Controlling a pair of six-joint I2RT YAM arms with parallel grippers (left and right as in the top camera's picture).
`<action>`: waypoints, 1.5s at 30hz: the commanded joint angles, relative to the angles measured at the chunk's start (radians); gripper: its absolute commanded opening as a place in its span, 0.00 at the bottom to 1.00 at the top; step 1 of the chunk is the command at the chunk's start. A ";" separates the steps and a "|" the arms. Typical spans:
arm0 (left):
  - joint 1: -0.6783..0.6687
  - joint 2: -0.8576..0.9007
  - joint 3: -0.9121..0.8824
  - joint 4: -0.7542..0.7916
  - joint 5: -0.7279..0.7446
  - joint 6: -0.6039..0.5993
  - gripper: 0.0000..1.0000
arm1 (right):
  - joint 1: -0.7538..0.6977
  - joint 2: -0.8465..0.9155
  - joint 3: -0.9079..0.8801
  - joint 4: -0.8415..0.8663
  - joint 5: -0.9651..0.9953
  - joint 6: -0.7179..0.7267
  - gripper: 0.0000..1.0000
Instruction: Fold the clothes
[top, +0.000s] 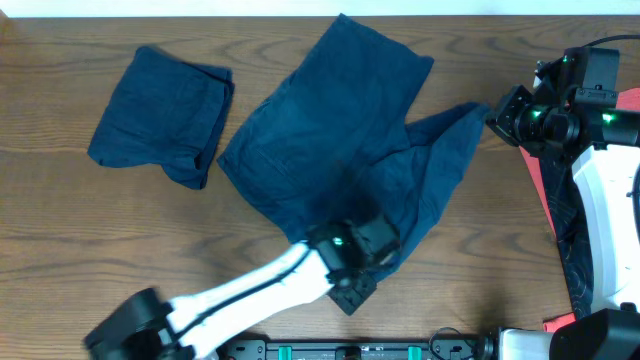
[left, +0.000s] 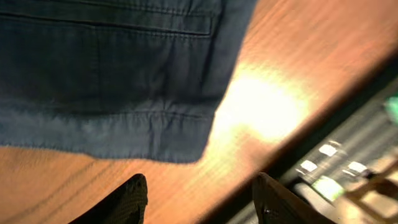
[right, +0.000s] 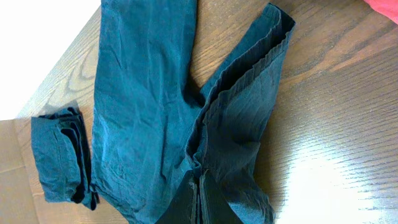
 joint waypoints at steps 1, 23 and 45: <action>-0.013 0.086 -0.008 0.007 -0.075 -0.006 0.57 | 0.000 -0.015 0.011 0.002 0.008 -0.016 0.01; -0.068 0.165 0.028 -0.018 -0.088 0.002 0.06 | -0.012 -0.016 0.012 0.016 0.083 -0.016 0.01; -0.068 -0.437 0.053 -0.227 -0.037 -0.236 0.06 | -0.126 -0.163 0.012 0.156 0.019 0.003 0.01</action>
